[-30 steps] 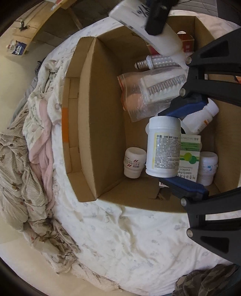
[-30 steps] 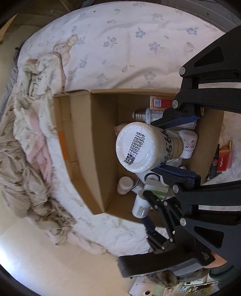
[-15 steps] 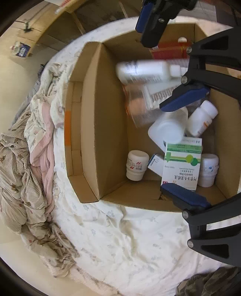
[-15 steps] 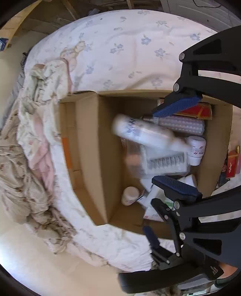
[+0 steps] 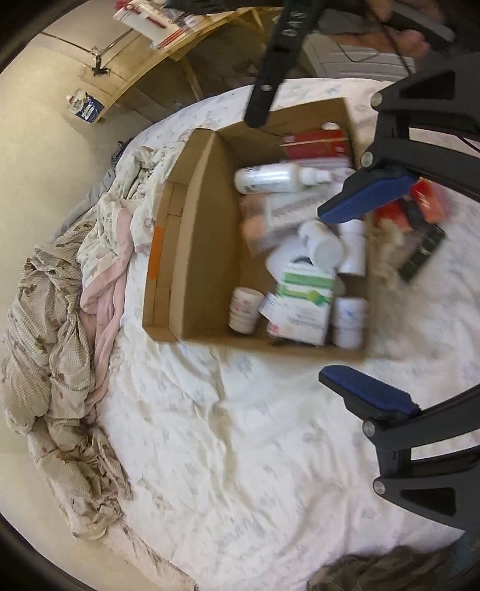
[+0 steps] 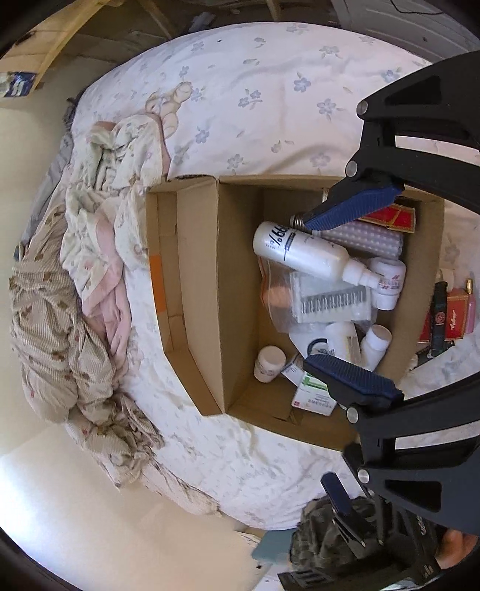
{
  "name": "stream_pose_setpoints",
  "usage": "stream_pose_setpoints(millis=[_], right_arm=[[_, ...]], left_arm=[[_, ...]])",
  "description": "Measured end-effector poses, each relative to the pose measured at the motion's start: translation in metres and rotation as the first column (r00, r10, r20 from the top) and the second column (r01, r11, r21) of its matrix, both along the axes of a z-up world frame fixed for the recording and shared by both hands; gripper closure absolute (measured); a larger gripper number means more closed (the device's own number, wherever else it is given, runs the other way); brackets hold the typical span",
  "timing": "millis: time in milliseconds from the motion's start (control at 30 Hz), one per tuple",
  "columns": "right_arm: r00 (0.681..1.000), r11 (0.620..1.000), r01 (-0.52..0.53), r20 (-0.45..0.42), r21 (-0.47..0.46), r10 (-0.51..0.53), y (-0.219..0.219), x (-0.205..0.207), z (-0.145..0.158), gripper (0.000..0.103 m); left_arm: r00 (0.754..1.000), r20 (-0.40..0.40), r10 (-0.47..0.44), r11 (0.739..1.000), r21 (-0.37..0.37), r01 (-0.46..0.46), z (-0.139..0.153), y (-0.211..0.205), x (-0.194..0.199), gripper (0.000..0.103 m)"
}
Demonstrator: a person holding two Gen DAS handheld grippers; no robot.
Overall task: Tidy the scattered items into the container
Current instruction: 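Lower the pill bottle and lotion bottle into the box and open both grippers, then move the right gripper to the black tube beside the box and grasp it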
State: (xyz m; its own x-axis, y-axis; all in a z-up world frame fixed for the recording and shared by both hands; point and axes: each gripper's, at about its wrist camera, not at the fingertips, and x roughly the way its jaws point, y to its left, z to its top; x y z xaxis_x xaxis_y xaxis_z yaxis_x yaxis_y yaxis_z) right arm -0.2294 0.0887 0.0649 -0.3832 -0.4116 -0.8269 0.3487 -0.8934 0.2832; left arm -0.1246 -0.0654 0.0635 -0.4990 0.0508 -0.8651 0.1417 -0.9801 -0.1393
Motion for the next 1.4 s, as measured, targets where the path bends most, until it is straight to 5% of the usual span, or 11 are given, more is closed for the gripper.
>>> stream_pose_setpoints(millis=[500, 867, 1167, 1400], right_arm=[[0.989, 0.986, -0.130, -0.062, 0.108, 0.138, 0.009, 0.071, -0.004, 0.029], [0.962, 0.966, -0.229, 0.177, 0.123, 0.206, 0.012, 0.088, -0.072, 0.029], [0.946, 0.941, -0.267, 0.240, 0.209, 0.216, -0.035, 0.094, -0.114, 0.027], [0.956, 0.919, -0.262, 0.206, 0.294, 0.207, -0.056, 0.099, -0.127, 0.018]], left_arm=[[0.997, 0.026, 0.071, 0.997, 0.019, -0.071, -0.033, -0.042, 0.066, 0.023], [0.994, 0.033, 0.101, 0.993, 0.052, -0.103, -0.055, -0.047, 0.076, 0.023], [0.989, 0.077, 0.129, 0.988, 0.077, -0.135, -0.068, -0.053, 0.069, 0.023], [0.988, 0.089, 0.124, 0.988, 0.083, -0.132, -0.072, -0.052, 0.068, 0.023]])
